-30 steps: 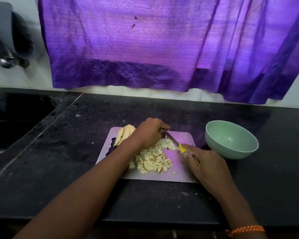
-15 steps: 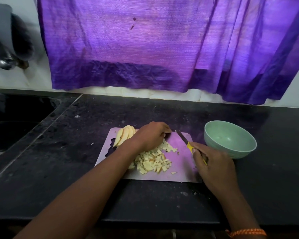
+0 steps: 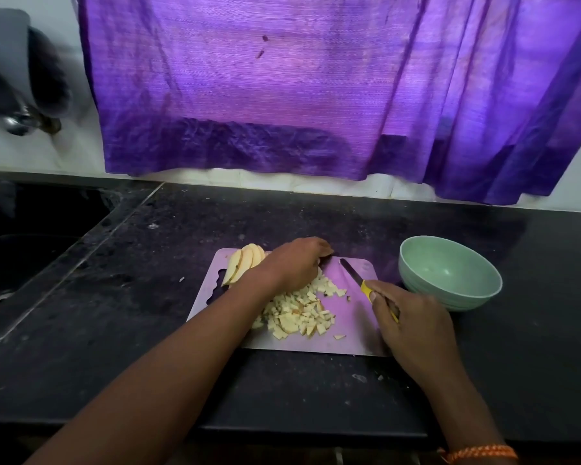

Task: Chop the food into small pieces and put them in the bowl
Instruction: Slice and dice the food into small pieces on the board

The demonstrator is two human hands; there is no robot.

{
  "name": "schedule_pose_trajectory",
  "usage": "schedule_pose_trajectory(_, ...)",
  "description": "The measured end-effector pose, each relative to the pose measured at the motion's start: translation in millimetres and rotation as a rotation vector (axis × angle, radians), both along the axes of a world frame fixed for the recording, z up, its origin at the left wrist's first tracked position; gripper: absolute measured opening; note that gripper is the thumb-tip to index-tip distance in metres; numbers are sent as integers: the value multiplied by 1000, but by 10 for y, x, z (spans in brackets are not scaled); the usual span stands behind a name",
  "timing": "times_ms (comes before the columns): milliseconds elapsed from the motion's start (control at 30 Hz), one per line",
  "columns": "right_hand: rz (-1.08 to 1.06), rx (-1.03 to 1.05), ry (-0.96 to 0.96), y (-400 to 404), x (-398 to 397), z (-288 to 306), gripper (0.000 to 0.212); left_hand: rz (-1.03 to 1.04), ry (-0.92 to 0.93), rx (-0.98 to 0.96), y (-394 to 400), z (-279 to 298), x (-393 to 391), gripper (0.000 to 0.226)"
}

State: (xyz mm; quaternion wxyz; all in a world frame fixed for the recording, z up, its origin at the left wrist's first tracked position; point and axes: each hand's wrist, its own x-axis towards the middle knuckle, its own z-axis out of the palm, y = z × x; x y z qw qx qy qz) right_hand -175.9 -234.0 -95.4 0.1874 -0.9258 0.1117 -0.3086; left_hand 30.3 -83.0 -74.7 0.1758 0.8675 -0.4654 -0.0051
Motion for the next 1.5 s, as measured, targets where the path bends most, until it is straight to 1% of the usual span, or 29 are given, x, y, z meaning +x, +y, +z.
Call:
schedule_pose_trajectory(133,3,-5,23,-3,13,-1,41,15,-70,-44,5,30,71,41)
schedule_pose_trajectory(200,1,-7,30,-6,17,-8,37,10,-57,-71,11,38,72,41)
schedule_pose_trajectory(300,-5,-5,45,-2,10,-5,40,-5,-24,-111,-3,66,43,42)
schedule_pose_trajectory(367,-7,-2,54,8,7,6,37,-11,-4,-111,-35,56,51,44)
schedule_pose_trajectory(500,-17,-15,71,20,2,18,33,-24,85,-149,-58,21,94,39)
schedule_pose_trajectory(633,-16,-15,87,16,11,11,33,-11,205,-183,-59,59,75,49)
schedule_pose_trajectory(733,-14,-10,79,7,13,1,33,-33,253,-230,-58,37,85,47)
schedule_pose_trajectory(833,-11,16,41,-11,10,-2,34,8,313,-328,-29,17,102,44)
schedule_pose_trajectory(900,-8,30,27,-18,8,-5,32,33,240,-367,-19,40,95,45)
schedule_pose_trajectory(933,-6,28,28,-18,9,-8,33,33,180,-354,-16,56,81,44)
schedule_pose_trajectory(1033,-6,22,40,-24,16,-15,34,-15,57,-187,-27,58,46,41)
schedule_pose_trajectory(1100,-6,16,47,-26,16,-13,36,-10,-11,-83,-39,33,31,37)
schedule_pose_trajectory(1200,-14,3,56,-25,8,-9,38,24,-31,-103,-2,79,39,33)
schedule_pose_trajectory(1300,-53,-4,55,-40,20,-13,38,-34,46,-148,56,141,-1,40)
schedule_pose_trajectory(1367,-52,-26,88,-32,27,-5,36,-76,126,-198,102,168,-45,41)
schedule_pose_trajectory(1433,-32,-65,147,0,27,8,32,-93,241,-284,147,194,-75,40)
schedule_pose_trajectory(1500,-3,-77,195,20,15,25,34,-96,363,-390,189,219,-70,39)
